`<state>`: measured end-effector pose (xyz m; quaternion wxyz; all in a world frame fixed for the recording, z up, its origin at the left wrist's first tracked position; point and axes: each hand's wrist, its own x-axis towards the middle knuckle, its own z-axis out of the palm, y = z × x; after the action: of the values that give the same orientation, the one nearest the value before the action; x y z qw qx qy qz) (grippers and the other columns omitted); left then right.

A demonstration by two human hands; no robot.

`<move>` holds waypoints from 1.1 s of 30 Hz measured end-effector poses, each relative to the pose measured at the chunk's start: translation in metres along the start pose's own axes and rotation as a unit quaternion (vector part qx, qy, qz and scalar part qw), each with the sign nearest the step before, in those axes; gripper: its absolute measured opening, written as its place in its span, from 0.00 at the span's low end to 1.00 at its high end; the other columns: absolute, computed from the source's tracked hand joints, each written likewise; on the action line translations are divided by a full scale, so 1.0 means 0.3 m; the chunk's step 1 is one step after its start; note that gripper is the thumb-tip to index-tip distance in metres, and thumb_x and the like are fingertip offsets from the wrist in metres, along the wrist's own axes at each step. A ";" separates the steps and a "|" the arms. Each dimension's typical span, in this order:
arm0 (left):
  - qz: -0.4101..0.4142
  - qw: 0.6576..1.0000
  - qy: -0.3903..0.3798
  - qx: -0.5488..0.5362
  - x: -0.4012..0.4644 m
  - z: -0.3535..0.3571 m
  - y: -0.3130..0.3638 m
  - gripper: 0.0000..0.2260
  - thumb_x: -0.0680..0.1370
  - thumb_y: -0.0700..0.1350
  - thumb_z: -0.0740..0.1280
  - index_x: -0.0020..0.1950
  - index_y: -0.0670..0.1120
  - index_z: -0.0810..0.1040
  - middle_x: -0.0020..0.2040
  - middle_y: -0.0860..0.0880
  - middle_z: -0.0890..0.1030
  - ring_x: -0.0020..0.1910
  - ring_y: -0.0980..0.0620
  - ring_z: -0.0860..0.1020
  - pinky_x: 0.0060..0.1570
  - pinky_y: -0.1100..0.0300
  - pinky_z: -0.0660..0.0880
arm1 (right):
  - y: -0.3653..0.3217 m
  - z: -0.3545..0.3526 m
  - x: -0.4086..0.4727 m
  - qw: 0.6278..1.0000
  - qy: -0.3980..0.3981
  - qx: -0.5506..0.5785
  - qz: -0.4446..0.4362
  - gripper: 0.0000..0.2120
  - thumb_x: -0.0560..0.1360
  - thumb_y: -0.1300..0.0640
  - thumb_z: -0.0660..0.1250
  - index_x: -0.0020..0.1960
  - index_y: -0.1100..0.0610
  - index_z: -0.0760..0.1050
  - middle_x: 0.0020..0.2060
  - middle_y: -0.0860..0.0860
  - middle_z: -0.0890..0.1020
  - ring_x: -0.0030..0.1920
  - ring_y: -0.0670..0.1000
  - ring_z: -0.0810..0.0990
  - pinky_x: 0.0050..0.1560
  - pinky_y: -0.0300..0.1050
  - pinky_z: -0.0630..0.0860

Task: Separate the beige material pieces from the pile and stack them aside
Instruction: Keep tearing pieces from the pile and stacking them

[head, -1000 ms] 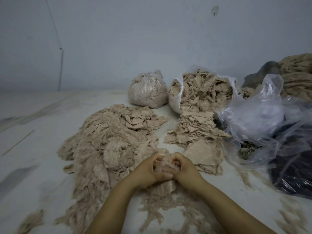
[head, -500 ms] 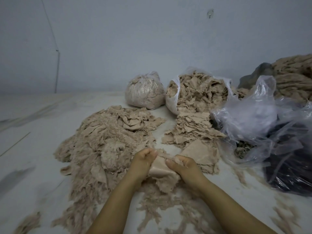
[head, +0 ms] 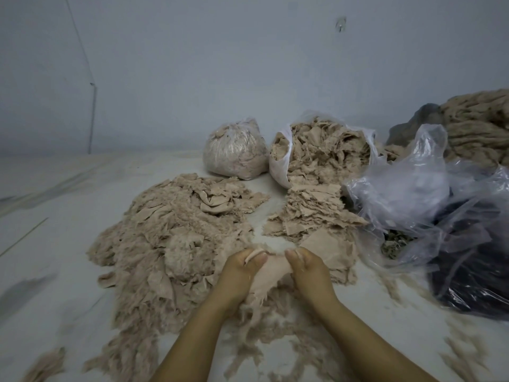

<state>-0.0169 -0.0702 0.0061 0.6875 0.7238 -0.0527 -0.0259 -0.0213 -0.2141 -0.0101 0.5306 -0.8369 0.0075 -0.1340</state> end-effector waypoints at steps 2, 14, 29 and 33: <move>-0.008 1.000 -0.007 0.001 -0.005 -0.002 0.004 0.09 0.80 0.41 0.62 0.50 0.36 0.78 0.41 0.40 0.79 0.39 0.47 0.76 0.39 0.56 0.72 | 0.019 -0.003 0.006 0.999 0.037 0.009 0.023 0.17 0.81 0.52 0.58 0.35 0.55 0.69 0.31 0.49 0.74 0.35 0.51 0.73 0.34 0.43 0.64; 0.055 0.988 0.144 -0.019 0.026 0.026 0.012 0.09 0.79 0.46 0.65 0.42 0.44 0.79 0.35 0.50 0.81 0.34 0.55 0.79 0.33 0.64 0.75 | -0.065 0.037 -0.066 0.932 -0.216 0.266 0.120 0.18 0.76 0.45 0.66 0.55 0.59 0.78 0.44 0.57 0.85 0.43 0.55 0.84 0.43 0.46 0.80; 0.004 0.926 0.345 -0.154 0.078 -0.079 0.041 0.10 0.80 0.46 0.63 0.56 0.42 0.79 0.49 0.42 0.82 0.49 0.42 0.80 0.53 0.45 0.78 | 0.002 0.030 -0.129 0.978 -0.130 0.154 0.053 0.17 0.72 0.55 0.73 0.27 0.53 0.73 0.21 0.50 0.74 0.21 0.45 0.69 0.24 0.36 0.66; 0.055 0.958 0.270 -0.080 0.058 -0.051 0.033 0.10 0.79 0.48 0.65 0.45 0.42 0.80 0.40 0.46 0.81 0.40 0.49 0.79 0.40 0.54 0.77 | -0.060 0.033 -0.114 0.986 -0.117 0.110 0.052 0.05 0.71 0.45 0.71 0.46 0.42 0.78 0.39 0.44 0.83 0.37 0.41 0.80 0.36 0.31 0.73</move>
<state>0.0017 -0.0573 0.0174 0.7323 0.6424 0.0973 0.2042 -0.0545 -0.1922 -0.0053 0.6229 -0.7819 -0.0257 -0.0075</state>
